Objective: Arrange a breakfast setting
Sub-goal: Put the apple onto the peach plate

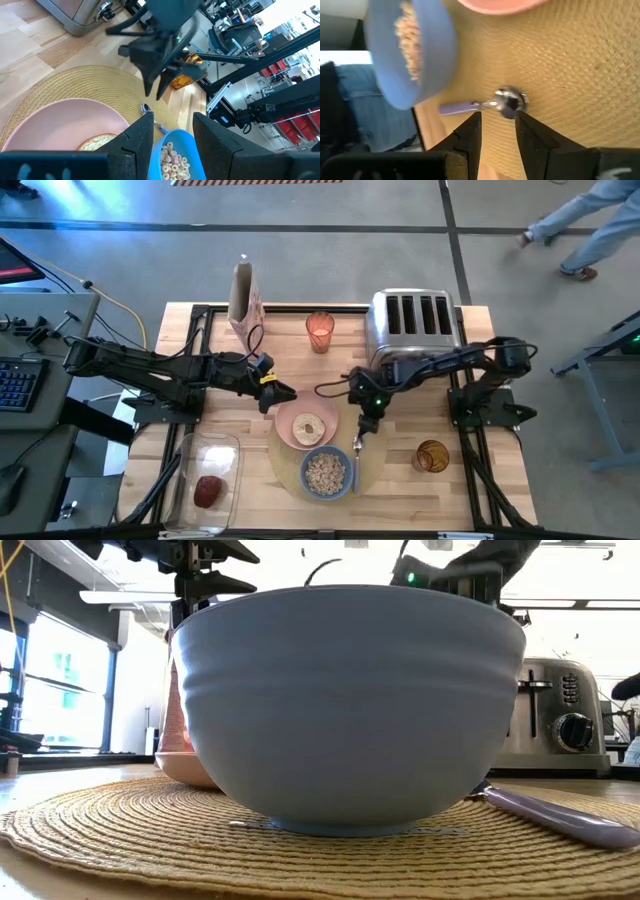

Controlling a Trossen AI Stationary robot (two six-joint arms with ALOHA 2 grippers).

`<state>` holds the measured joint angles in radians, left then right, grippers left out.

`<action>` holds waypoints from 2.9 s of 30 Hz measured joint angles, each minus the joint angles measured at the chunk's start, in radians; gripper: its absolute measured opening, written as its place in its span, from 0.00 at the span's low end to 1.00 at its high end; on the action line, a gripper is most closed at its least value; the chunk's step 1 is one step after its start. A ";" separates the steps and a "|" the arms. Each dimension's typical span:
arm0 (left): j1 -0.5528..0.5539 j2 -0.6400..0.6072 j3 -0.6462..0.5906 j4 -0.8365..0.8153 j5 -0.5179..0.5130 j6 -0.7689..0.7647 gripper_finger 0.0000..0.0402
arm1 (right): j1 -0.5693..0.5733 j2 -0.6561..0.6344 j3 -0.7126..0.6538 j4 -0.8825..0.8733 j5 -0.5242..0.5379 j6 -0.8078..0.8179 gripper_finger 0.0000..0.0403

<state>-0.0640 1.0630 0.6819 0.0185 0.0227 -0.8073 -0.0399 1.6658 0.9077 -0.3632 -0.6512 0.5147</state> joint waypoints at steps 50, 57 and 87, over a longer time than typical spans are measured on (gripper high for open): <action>-0.090 0.000 0.000 -0.051 0.178 -0.117 0.32 | 0.000 -1.187 -0.393 0.162 0.547 -0.201 0.25; -0.120 0.000 0.000 -0.054 0.176 -0.159 0.32 | 0.000 -1.196 -0.393 0.159 0.545 -0.201 0.25; -0.604 -0.194 0.000 -0.058 0.216 -0.705 0.31 | 0.000 -1.195 -0.393 0.150 0.543 -0.201 0.25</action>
<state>-0.6678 0.8691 0.6819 -0.0395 0.2389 -1.5121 -0.0399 0.4709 0.5148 -0.2134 -0.1081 0.3134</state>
